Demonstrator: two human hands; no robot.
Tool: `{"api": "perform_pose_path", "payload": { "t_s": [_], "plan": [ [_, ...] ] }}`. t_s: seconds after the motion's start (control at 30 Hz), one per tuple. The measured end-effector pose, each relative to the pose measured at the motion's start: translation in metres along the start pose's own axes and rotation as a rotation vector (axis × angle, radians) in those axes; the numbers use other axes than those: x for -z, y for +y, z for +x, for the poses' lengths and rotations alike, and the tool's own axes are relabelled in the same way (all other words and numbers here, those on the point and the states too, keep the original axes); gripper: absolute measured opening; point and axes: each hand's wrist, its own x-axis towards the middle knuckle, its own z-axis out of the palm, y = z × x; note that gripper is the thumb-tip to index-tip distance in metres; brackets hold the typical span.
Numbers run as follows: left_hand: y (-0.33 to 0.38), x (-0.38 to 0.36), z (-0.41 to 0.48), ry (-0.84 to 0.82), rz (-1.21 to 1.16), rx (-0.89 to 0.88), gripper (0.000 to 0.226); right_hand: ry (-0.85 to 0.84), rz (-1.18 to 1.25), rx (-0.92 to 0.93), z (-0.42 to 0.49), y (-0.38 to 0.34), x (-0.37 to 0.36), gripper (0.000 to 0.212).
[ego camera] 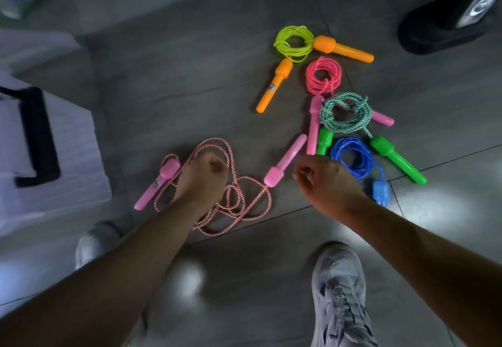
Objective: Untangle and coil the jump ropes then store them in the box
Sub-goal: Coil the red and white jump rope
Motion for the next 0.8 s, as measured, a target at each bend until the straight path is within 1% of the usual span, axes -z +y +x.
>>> {"api": "perform_pose_path", "payload": {
  "t_s": [0.03, 0.13, 0.23, 0.33, 0.43, 0.53, 0.6, 0.67, 0.7, 0.73, 0.8],
  "plan": [
    [-0.015, 0.011, 0.000, 0.041, 0.021, -0.004, 0.014, -0.037, 0.014, 0.033, 0.002, -0.011, -0.007, 0.002],
    [-0.059, 0.036, 0.008, 0.176, 0.084, 0.006, 0.011, -0.123, 0.037, 0.065, 0.012, -0.038, -0.026, 0.007],
    [-0.093, 0.047, 0.012, 0.237, 0.170, 0.007, 0.023, -0.217, 0.023, 0.074, 0.024, -0.059, -0.042, 0.010],
    [-0.116, 0.049, 0.019, 0.223, 0.217, 0.025, 0.032, -0.266, -0.029, 0.072, 0.036, -0.075, -0.058, 0.016],
    [-0.131, 0.045, 0.032, 0.142, 0.177, 0.081, 0.041, -0.351, -0.085, 0.050, 0.050, -0.084, -0.074, 0.027],
    [-0.138, 0.042, 0.037, 0.072, 0.169, 0.112, 0.033, -0.474, -0.143, 0.035, 0.055, -0.092, -0.087, 0.051],
    [-0.140, 0.043, 0.037, 0.019, 0.082, 0.151, 0.024, -0.559, -0.232, 0.082, 0.053, -0.097, -0.092, 0.060],
    [-0.132, 0.053, 0.034, -0.054, -0.200, 0.210, 0.018, -0.625, -0.278, 0.101, 0.051, -0.104, -0.095, 0.061],
    [-0.125, 0.061, 0.028, -0.092, -0.369, 0.214, 0.017, -0.626, -0.266, 0.089, 0.051, -0.110, -0.093, 0.063],
    [-0.115, 0.073, 0.020, -0.132, -0.493, 0.180, 0.017, -0.600, -0.217, 0.060, 0.051, -0.119, -0.088, 0.068],
    [-0.090, 0.103, -0.003, -0.225, -0.615, 0.041, 0.014, -0.494, -0.032, 0.077, 0.050, -0.145, -0.069, 0.087]
  ]
}}
